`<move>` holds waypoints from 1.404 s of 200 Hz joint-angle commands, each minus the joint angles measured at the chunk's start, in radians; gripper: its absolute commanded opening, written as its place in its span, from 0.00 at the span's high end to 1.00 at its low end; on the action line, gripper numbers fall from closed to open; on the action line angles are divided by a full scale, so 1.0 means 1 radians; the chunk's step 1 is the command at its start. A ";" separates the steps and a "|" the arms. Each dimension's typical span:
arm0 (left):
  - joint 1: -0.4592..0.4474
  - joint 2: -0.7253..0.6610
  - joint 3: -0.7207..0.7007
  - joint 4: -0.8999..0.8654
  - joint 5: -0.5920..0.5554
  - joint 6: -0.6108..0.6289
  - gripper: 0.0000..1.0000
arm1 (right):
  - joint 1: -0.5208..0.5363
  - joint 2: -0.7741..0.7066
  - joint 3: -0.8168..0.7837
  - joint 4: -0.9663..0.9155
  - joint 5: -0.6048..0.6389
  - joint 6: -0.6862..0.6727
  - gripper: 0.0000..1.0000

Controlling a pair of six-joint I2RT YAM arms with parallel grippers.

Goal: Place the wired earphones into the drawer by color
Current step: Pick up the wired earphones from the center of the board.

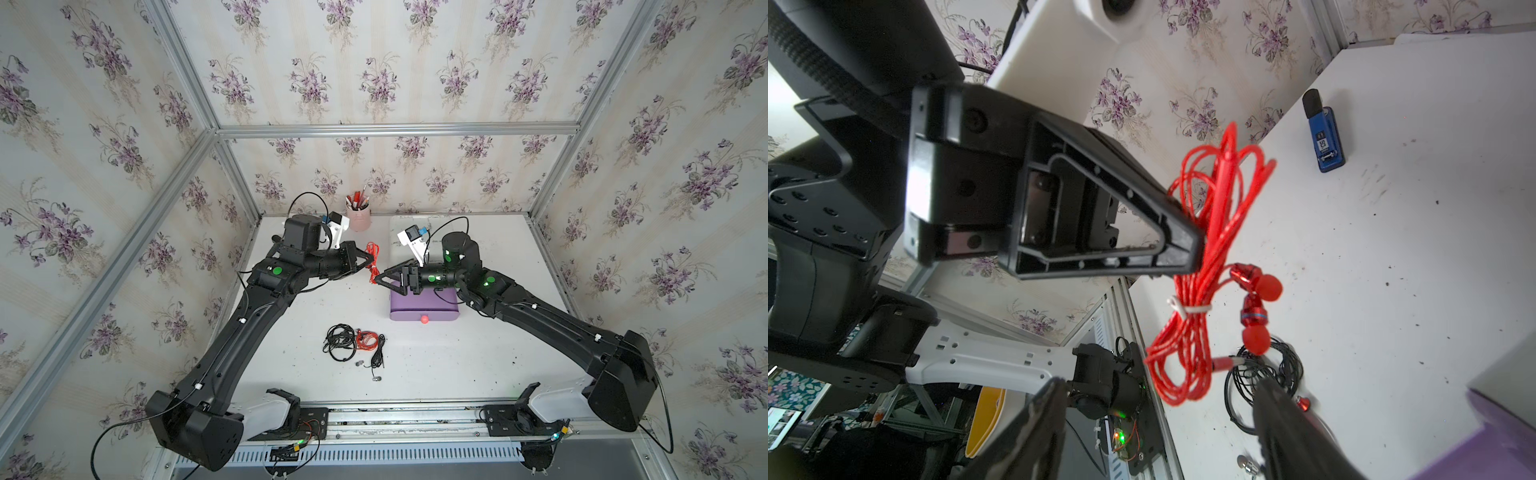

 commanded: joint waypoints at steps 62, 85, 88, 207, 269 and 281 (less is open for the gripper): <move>-0.075 0.026 0.016 0.045 -0.016 0.007 0.95 | -0.007 0.032 0.051 -0.056 0.072 -0.049 0.42; -0.076 0.024 0.018 0.032 -0.029 0.016 0.95 | -0.010 0.032 0.047 -0.076 0.075 -0.052 0.50; -0.076 0.026 0.019 0.029 -0.031 0.018 0.95 | -0.011 0.031 0.047 -0.078 0.077 -0.053 0.51; -0.093 0.025 -0.010 0.075 0.001 0.009 0.50 | -0.036 -0.009 0.060 -0.204 0.104 -0.101 0.97; -0.093 0.008 -0.004 0.069 -0.007 0.004 0.14 | -0.083 -0.096 0.050 -0.425 0.165 -0.127 1.00; -0.093 0.002 -0.004 0.065 -0.009 0.003 0.10 | -0.086 -0.124 0.029 -0.450 0.174 -0.126 1.00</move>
